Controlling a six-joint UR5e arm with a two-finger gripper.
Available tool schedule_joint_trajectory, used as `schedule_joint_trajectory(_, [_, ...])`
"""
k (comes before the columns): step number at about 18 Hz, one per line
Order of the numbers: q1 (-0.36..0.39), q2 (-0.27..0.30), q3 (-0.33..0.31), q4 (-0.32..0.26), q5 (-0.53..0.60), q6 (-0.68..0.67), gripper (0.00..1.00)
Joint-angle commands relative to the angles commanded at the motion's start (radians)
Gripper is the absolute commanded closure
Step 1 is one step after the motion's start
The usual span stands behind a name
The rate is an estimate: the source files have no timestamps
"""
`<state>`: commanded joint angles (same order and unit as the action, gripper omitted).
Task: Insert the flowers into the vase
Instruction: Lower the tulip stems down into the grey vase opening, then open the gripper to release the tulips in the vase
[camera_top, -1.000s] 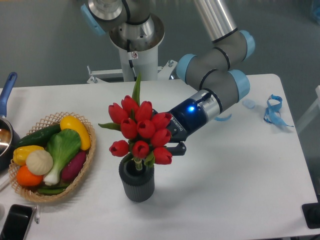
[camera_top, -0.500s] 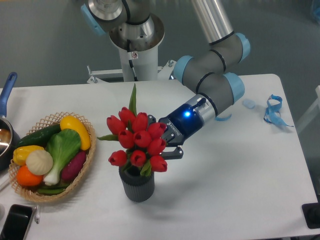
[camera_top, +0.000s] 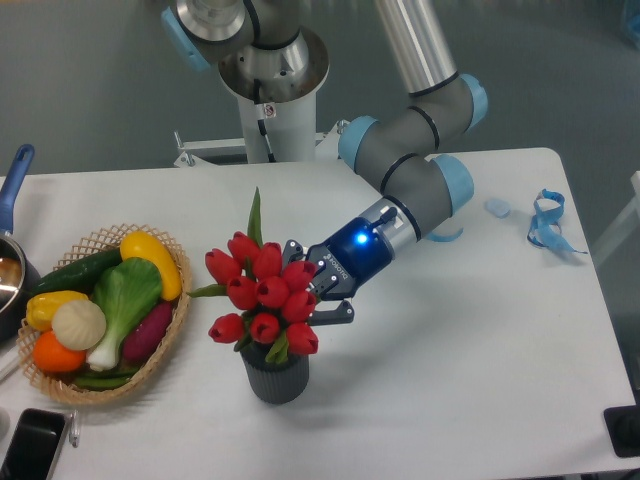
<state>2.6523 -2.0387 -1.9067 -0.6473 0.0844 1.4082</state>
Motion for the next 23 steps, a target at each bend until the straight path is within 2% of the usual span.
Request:
schedule_joint_trajectory(5, [0.000, -0.002, 0.012, 0.000, 0.052, 0.000, 0.71])
schedule_joint_trajectory(6, [0.002, -0.002, 0.020, 0.000, 0.052, -0.002, 0.59])
schedule_joint_trajectory(10, [0.002, -0.002, 0.021, -0.002, 0.055, 0.000, 0.47])
schedule_joint_trajectory(12, [0.002, -0.002, 0.021, -0.002, 0.057, 0.000, 0.38])
schedule_joint_trajectory(14, [0.002, 0.000, 0.021, -0.002, 0.057, 0.002, 0.36])
schedule_joint_trajectory(15, [0.002, 0.000, 0.021, -0.002, 0.057, 0.002, 0.30])
schedule_joint_trajectory(16, [0.002, 0.000, 0.023, -0.002, 0.058, 0.003, 0.20])
schedule_joint_trajectory(17, [0.003, 0.003, 0.021, 0.000, 0.063, 0.003, 0.00])
schedule_joint_trajectory(23, [0.009, 0.029, 0.021, 0.000, 0.075, 0.011, 0.00])
